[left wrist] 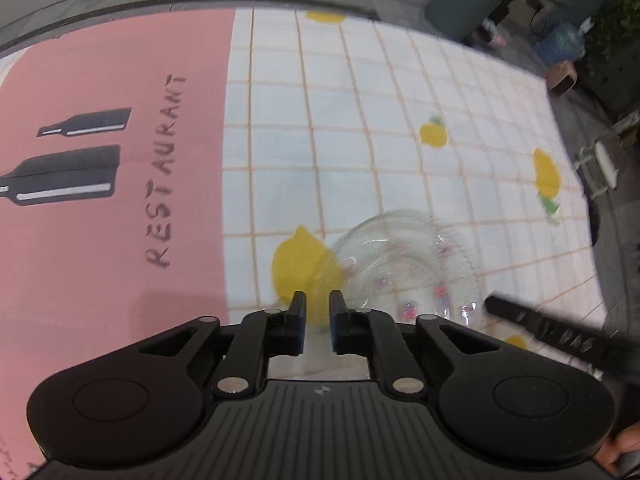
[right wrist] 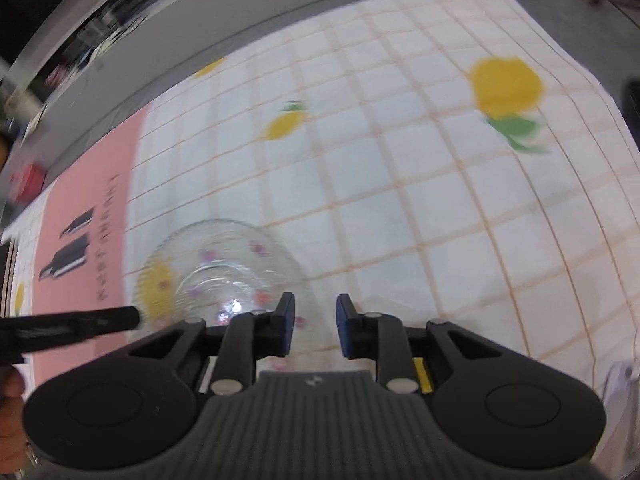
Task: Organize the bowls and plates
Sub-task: 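Lift and carry the glass plate with both grippers toward the plate stack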
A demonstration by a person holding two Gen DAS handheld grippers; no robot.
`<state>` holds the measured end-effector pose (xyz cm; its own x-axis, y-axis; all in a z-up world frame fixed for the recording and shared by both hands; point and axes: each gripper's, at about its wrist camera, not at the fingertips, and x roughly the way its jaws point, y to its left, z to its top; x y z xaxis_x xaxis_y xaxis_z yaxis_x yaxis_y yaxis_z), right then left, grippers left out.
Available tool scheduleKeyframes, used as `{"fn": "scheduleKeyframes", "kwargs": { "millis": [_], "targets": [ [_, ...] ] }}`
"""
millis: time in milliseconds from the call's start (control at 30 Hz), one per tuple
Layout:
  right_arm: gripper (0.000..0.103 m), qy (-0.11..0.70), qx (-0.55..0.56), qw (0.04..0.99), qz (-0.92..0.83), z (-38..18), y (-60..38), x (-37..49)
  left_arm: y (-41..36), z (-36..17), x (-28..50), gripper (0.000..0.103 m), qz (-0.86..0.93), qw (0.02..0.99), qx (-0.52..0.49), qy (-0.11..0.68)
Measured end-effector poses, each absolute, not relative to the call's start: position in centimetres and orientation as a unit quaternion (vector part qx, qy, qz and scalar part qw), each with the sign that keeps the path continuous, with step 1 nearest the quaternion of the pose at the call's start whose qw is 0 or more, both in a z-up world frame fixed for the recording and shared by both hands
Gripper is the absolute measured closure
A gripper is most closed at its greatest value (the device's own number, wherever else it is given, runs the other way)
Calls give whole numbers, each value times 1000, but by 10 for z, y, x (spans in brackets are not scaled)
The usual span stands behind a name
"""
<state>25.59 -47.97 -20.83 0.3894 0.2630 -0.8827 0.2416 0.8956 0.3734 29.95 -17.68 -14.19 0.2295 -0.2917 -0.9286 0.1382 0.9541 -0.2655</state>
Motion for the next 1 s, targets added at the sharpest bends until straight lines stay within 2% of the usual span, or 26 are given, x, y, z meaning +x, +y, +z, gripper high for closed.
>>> {"fn": "scheduleKeyframes", "kwargs": {
  "millis": [100,267,467,600,767,1000],
  "targets": [
    [69,541,270,796,8,-221,-489,246,-182,-143,300,80,-139,789,-55,596],
    [70,511,315,800,20,-228,-495,230,-181,-155,300,79,-135,787,-51,599],
    [83,506,342,791,35,-235,-492,224,-176,-165,296,79,-140,778,-62,610],
    [96,510,364,778,37,-239,-490,224,-179,-165,293,82,-148,775,-64,611],
    [97,502,386,774,26,-243,-489,221,-179,-163,292,83,-139,778,-61,610],
    [97,505,384,773,20,-234,-491,215,-178,-146,286,90,-136,783,-64,604]
  ]
}}
